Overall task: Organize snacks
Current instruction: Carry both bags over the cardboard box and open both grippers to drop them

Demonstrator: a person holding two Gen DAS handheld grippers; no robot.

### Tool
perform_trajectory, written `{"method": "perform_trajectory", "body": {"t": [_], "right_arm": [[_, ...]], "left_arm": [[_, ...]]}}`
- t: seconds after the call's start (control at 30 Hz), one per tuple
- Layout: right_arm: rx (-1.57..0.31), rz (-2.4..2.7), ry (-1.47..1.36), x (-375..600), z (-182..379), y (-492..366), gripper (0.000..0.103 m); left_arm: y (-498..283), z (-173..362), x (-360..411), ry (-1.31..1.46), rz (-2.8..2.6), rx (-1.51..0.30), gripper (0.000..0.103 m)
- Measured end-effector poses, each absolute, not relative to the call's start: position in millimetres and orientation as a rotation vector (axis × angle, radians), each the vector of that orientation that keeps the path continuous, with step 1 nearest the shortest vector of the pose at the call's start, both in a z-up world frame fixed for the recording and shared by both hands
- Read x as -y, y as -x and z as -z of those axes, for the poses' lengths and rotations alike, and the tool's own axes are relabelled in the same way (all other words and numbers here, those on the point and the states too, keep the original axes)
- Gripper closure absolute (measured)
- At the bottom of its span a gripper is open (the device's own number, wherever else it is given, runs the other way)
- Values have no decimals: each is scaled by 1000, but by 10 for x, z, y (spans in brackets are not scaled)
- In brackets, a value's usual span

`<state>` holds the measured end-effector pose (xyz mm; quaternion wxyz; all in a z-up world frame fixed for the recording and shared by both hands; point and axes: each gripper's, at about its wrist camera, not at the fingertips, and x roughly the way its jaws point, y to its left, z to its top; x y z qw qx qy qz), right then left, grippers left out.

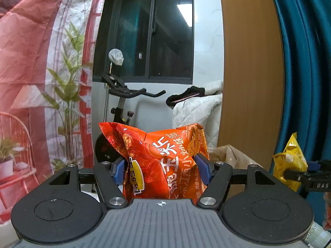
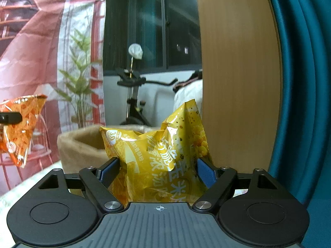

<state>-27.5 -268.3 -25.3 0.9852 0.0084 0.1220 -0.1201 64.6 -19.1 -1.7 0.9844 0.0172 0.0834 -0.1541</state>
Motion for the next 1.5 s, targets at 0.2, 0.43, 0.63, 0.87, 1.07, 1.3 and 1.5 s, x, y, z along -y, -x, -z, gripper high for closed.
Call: {"method": "perform_trajectory", "body": {"t": [0.2, 0.43, 0.63, 0.87, 1.07, 1.3, 1.5], "right_arm": [[-185, 229, -36, 2853, -4, -35, 25], [-136, 176, -15, 2879, -200, -640, 25], [-194, 148, -59, 2862, -79, -1297, 25], [-297, 146, -54, 2763, 201, -1694, 21], [-331, 141, -103, 2799, 318, -1627, 7], [-293, 116, -131, 2869, 236, -1246, 1], [-293, 120, -115, 2833, 245, -815, 1]], "left_arm": [[-1005, -179, 332, -58, 303, -149, 34], [-1547, -275, 641, -101, 287, -169, 33], [-2063, -149, 862, -162, 244, -250, 33], [-2399, 57, 771, -82, 268, -378, 16], [-2342, 95, 617, -71, 280, -385, 14], [-2053, -5, 285, -1, 293, -335, 5], [-1617, 27, -105, 83, 278, -267, 3]]}}
